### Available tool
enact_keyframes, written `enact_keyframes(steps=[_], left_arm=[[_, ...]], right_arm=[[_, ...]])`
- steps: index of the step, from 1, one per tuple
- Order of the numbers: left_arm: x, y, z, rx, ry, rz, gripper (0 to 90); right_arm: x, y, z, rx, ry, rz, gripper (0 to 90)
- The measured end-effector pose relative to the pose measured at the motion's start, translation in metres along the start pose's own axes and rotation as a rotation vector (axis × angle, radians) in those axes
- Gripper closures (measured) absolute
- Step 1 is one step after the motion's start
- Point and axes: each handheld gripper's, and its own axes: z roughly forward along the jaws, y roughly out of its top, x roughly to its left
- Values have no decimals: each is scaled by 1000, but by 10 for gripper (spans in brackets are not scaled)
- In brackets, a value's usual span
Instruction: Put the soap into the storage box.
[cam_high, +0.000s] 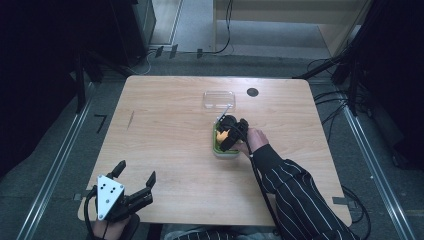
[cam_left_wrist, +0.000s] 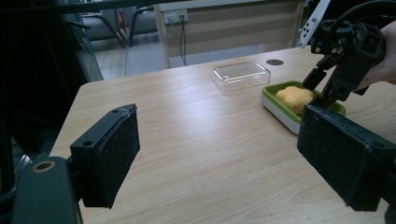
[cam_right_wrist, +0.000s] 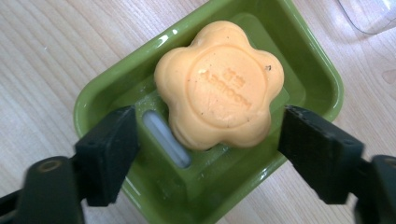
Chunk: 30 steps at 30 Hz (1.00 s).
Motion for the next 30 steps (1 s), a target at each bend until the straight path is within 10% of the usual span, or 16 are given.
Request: enact_keyframes(steps=[30], left_arm=[[1,-1,-2,4,6,1,137]], right_arm=[[11,-40,-51,25,10,-9,14]])
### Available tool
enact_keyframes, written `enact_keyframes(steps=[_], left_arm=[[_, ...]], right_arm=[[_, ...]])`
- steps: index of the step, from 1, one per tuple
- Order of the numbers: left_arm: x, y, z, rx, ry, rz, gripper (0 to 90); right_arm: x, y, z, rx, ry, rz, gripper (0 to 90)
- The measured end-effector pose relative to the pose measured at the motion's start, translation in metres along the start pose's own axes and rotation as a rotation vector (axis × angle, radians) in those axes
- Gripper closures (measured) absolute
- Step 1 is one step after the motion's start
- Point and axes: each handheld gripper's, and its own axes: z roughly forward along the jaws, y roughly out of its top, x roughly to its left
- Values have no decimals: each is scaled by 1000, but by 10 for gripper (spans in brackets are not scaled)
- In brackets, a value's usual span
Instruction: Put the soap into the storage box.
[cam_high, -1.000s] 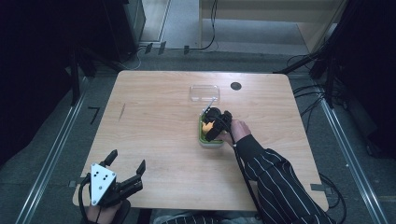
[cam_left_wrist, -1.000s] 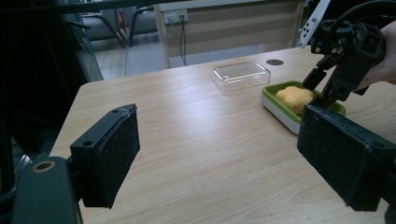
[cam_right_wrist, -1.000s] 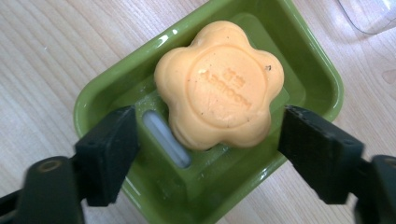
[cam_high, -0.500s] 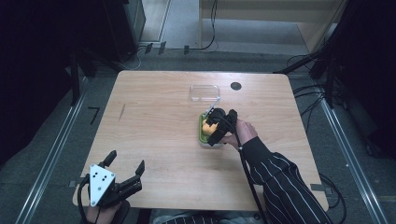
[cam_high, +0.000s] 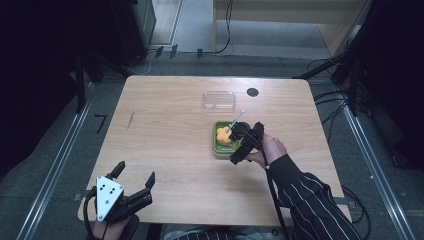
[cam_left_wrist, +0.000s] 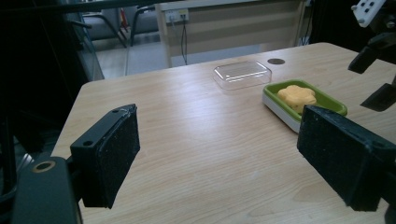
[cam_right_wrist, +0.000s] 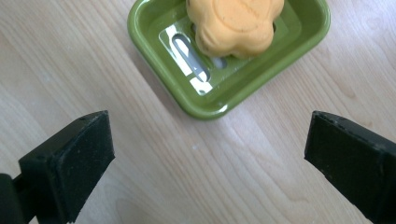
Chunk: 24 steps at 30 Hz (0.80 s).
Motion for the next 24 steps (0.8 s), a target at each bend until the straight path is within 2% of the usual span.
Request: enact_keyframes(steps=[12,16,24], left_arm=[[-1,0,0,0,1,1,137],[-1,0,0,1,0,2,137],[-1,0,0,0,-1,2,137]], right_arm=[[7,-24,-9,34,-4,12,14],[9,-34,-8,53,1,3,14],[11,-51,-5,89,3,22,14]])
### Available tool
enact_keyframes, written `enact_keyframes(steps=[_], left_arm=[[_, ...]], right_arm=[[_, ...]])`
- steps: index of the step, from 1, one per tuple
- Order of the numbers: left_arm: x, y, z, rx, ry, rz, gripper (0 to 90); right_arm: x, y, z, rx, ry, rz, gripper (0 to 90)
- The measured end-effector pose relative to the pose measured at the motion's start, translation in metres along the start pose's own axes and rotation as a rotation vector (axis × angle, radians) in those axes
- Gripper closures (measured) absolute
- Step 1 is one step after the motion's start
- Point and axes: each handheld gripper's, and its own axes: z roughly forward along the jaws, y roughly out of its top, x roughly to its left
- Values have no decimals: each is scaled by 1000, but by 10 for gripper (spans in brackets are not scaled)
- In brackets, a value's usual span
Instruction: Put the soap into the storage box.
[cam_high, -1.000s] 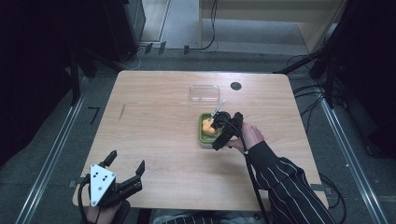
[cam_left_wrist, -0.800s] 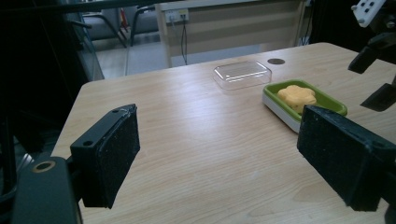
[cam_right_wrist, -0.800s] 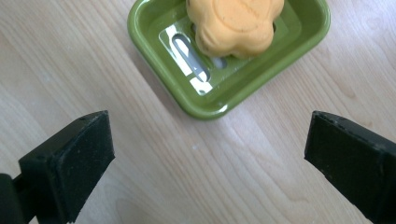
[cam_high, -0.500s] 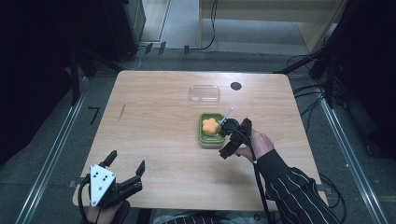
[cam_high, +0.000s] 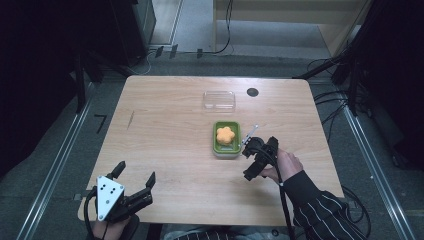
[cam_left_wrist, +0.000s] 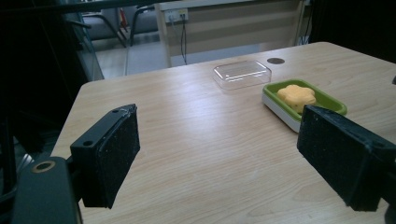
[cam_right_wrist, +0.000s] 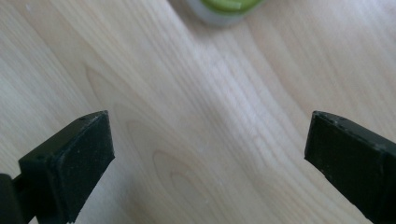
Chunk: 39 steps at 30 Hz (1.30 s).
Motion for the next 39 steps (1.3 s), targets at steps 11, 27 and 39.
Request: enact_keyframes(steps=[11,27,39], left_arm=[[0,0,0,-1,0,-1,137],[-1,0,0,-5,0,0,137],[-1,1,1,-3,-1,8,137]], right_arm=[[4,-29,10,62,13,18,14],[13,-59,18,108,31,32,14],[16,-72,20,106,40,36,14]])
